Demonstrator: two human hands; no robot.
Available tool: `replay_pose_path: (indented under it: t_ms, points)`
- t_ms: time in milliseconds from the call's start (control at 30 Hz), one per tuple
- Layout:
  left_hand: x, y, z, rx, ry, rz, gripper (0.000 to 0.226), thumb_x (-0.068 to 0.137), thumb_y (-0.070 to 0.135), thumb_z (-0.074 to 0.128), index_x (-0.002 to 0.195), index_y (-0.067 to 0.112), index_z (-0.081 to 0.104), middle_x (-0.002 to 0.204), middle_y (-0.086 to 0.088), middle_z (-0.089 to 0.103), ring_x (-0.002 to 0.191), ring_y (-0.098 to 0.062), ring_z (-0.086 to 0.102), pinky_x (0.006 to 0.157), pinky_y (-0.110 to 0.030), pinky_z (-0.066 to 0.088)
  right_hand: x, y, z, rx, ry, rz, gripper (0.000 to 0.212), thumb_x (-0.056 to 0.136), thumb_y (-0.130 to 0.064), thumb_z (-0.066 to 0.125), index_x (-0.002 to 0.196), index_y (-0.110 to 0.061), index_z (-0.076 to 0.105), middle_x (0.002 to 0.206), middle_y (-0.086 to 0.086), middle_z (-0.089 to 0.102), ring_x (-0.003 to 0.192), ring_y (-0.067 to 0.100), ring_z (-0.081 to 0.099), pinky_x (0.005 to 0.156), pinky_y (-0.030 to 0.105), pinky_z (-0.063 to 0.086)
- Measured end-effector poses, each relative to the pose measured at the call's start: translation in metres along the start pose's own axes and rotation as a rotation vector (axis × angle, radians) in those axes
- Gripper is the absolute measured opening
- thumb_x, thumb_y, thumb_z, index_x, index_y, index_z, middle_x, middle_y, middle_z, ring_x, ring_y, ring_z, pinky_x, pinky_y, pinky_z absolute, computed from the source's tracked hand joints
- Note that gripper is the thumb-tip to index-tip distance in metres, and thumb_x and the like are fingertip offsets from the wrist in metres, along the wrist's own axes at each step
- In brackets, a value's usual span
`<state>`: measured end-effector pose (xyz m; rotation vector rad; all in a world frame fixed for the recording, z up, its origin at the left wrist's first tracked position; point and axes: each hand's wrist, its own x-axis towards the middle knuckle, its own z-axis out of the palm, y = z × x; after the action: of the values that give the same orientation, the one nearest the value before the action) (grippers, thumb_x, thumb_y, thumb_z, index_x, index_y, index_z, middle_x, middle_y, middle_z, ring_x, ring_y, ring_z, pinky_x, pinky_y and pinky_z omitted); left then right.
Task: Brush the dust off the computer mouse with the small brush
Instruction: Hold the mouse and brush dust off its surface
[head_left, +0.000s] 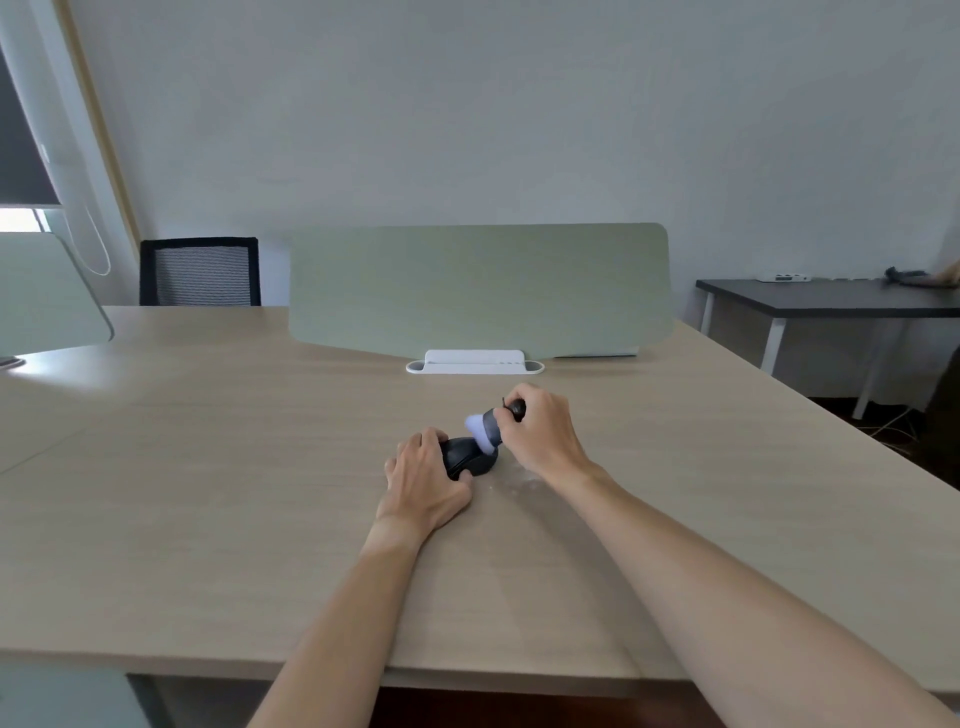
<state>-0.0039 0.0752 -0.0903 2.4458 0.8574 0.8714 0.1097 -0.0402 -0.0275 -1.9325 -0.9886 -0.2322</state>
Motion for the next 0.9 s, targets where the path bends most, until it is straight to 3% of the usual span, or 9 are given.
replay_pose_path:
  t_ms: [67, 200, 300, 333, 533, 633, 700, 800, 900]
  points:
    - [0.001, -0.001, -0.001, -0.029, -0.022, -0.006, 0.039, 0.065, 0.035, 0.057, 0.100, 0.019, 0.053, 0.104, 0.002, 0.058, 0.106, -0.024, 0.053, 0.091, -0.038, 0.041, -0.001, -0.010, 0.003, 0.090, -0.035, -0.014, 0.012, 0.079, -0.015, 0.063, 0.068, -0.011, 0.062, 0.063, -0.006, 0.058, 0.066, 0.016, 0.053, 0.053, 0.009, 0.037]
    - [0.000, -0.004, -0.004, -0.139, -0.010, 0.010, 0.021, 0.060, 0.029, 0.065, 0.080, 0.035, 0.058, 0.106, 0.008, 0.062, 0.106, -0.023, 0.058, 0.091, -0.038, 0.042, -0.005, -0.014, 0.014, 0.111, -0.172, -0.019, 0.006, 0.077, -0.013, 0.067, 0.072, -0.013, 0.069, 0.068, -0.008, 0.062, 0.073, 0.013, 0.057, 0.056, 0.001, 0.038]
    - [-0.002, -0.002, -0.005, -0.144, 0.018, -0.010, 0.070, 0.065, 0.031, 0.071, 0.128, 0.020, 0.043, 0.105, 0.000, 0.064, 0.108, -0.027, 0.058, 0.096, -0.040, 0.041, -0.002, -0.008, 0.014, 0.073, -0.171, 0.021, 0.005, 0.080, -0.013, 0.065, 0.077, -0.011, 0.068, 0.076, -0.003, 0.064, 0.077, 0.016, 0.056, 0.055, 0.006, 0.035]
    - [-0.002, -0.001, -0.005, -0.146, 0.032, -0.009, 0.079, 0.065, 0.032, 0.070, 0.134, 0.016, 0.035, 0.102, 0.000, 0.064, 0.106, -0.027, 0.059, 0.095, -0.040, 0.042, 0.000, -0.006, 0.014, 0.052, -0.167, 0.039, 0.005, 0.081, -0.014, 0.064, 0.079, -0.011, 0.068, 0.079, 0.000, 0.065, 0.078, 0.018, 0.056, 0.058, 0.013, 0.037]
    - [-0.003, -0.001, -0.004, -0.122, 0.032, 0.010, 0.081, 0.066, 0.036, 0.066, 0.134, 0.018, 0.026, 0.090, 0.002, 0.059, 0.096, -0.027, 0.057, 0.095, -0.042, 0.041, 0.013, -0.007, 0.003, -0.176, -0.090, 0.086, 0.017, 0.086, -0.014, 0.052, 0.086, 0.000, 0.061, 0.093, 0.013, 0.065, 0.087, 0.033, 0.060, 0.073, 0.038, 0.053]
    - [-0.002, -0.001, -0.004, -0.129, 0.032, 0.000, 0.085, 0.065, 0.038, 0.068, 0.136, 0.018, 0.024, 0.094, 0.002, 0.060, 0.100, -0.028, 0.058, 0.097, -0.042, 0.041, 0.010, -0.020, 0.007, -0.027, -0.053, 0.066, 0.019, 0.087, -0.017, 0.053, 0.080, -0.002, 0.063, 0.084, 0.009, 0.066, 0.081, 0.026, 0.059, 0.063, 0.030, 0.048]
    - [0.000, -0.002, -0.004, -0.138, 0.038, -0.004, 0.092, 0.064, 0.038, 0.071, 0.139, 0.015, 0.023, 0.095, 0.003, 0.063, 0.104, -0.029, 0.060, 0.098, -0.044, 0.042, 0.005, -0.030, 0.016, 0.082, -0.138, 0.101, 0.020, 0.085, -0.018, 0.058, 0.077, -0.001, 0.066, 0.080, 0.008, 0.068, 0.077, 0.021, 0.059, 0.055, 0.021, 0.041]
    - [0.001, -0.004, -0.003, -0.144, 0.039, 0.028, 0.095, 0.064, 0.038, 0.070, 0.141, 0.013, 0.019, 0.084, 0.004, 0.064, 0.099, -0.029, 0.063, 0.094, -0.046, 0.045, 0.001, -0.035, 0.027, 0.035, -0.329, 0.109, 0.025, 0.082, -0.017, 0.061, 0.075, 0.008, 0.063, 0.072, 0.012, 0.060, 0.069, 0.021, 0.048, 0.055, 0.028, 0.036]
    - [0.002, -0.005, -0.001, -0.155, 0.054, 0.037, 0.094, 0.063, 0.039, 0.069, 0.139, 0.013, 0.021, 0.077, 0.007, 0.061, 0.094, -0.027, 0.063, 0.092, -0.046, 0.046, 0.009, -0.035, 0.027, -0.018, -0.310, 0.112, 0.027, 0.086, -0.017, 0.062, 0.074, 0.007, 0.060, 0.075, 0.011, 0.053, 0.072, 0.024, 0.045, 0.054, 0.027, 0.035]
